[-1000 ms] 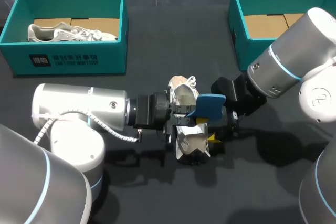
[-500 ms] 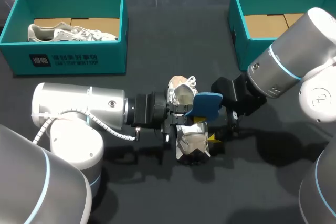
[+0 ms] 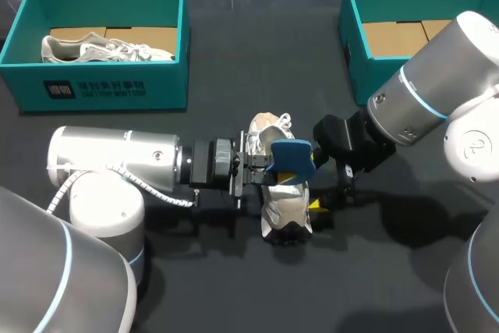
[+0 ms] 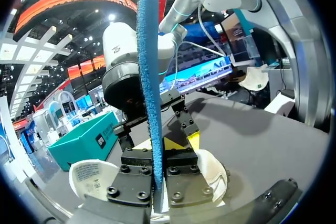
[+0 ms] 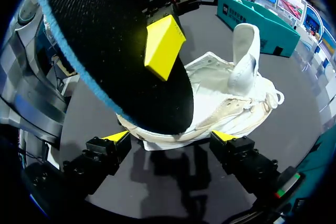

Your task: Take the shoe out of the shoebox, open the shoe tongue, remove and reinsert the insole, then place the shoe into the shoebox

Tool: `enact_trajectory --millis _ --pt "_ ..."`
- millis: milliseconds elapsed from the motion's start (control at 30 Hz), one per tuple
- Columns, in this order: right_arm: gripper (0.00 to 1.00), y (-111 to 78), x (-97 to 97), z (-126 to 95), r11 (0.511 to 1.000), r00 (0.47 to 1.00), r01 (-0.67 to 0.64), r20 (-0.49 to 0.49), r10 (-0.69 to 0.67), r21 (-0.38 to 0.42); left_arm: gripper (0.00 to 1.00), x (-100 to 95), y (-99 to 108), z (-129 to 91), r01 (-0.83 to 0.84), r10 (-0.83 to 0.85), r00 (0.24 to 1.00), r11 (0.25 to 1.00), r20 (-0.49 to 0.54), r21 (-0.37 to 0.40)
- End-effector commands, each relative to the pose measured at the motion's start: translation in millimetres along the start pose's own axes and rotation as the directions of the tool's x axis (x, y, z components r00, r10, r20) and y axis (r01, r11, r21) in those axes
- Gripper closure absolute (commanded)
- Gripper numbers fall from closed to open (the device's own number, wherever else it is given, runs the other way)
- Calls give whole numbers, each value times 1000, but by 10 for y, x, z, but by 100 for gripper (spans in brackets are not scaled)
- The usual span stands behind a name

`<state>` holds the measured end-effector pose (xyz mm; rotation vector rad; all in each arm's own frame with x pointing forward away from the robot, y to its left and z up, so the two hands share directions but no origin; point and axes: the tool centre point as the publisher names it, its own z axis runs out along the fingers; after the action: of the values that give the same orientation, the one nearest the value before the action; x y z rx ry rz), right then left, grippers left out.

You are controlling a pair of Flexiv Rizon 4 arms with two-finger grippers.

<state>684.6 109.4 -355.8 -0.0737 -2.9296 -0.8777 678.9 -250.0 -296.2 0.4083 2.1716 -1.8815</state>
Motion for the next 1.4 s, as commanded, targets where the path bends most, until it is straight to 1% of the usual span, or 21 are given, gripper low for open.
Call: enact_trajectory --millis 33,367,500,767,933,1167,1400 --pt "0 1 12 9 1000 1000 -1 3 1 1 100 -16 42 28 -5 5 1000 1000 1 5" --pt "0 1 12 9 1000 1000 -1 3 1 1 100 -17 109 -6 -60 60 998 998 -4 2" --pt "0 1 12 9 1000 1000 -1 3 1 1 100 14 178 -39 -69 69 998 997 -3 17" --pt "0 1 12 9 1000 1000 -1 3 1 1 100 43 315 -34 -60 60 998 998 0 14" --pt "0 1 12 9 1000 1000 -1 3 1 1 100 11 406 -23 -62 61 998 998 34 13" --pt "0 1 12 9 1000 1000 -1 3 1 1 100 -34 552 -2 -67 68 996 998 60 -18" --pt "0 1 12 9 1000 1000 -1 3 1 1 100 -66 629 1 -73 79 993 994 83 -80"
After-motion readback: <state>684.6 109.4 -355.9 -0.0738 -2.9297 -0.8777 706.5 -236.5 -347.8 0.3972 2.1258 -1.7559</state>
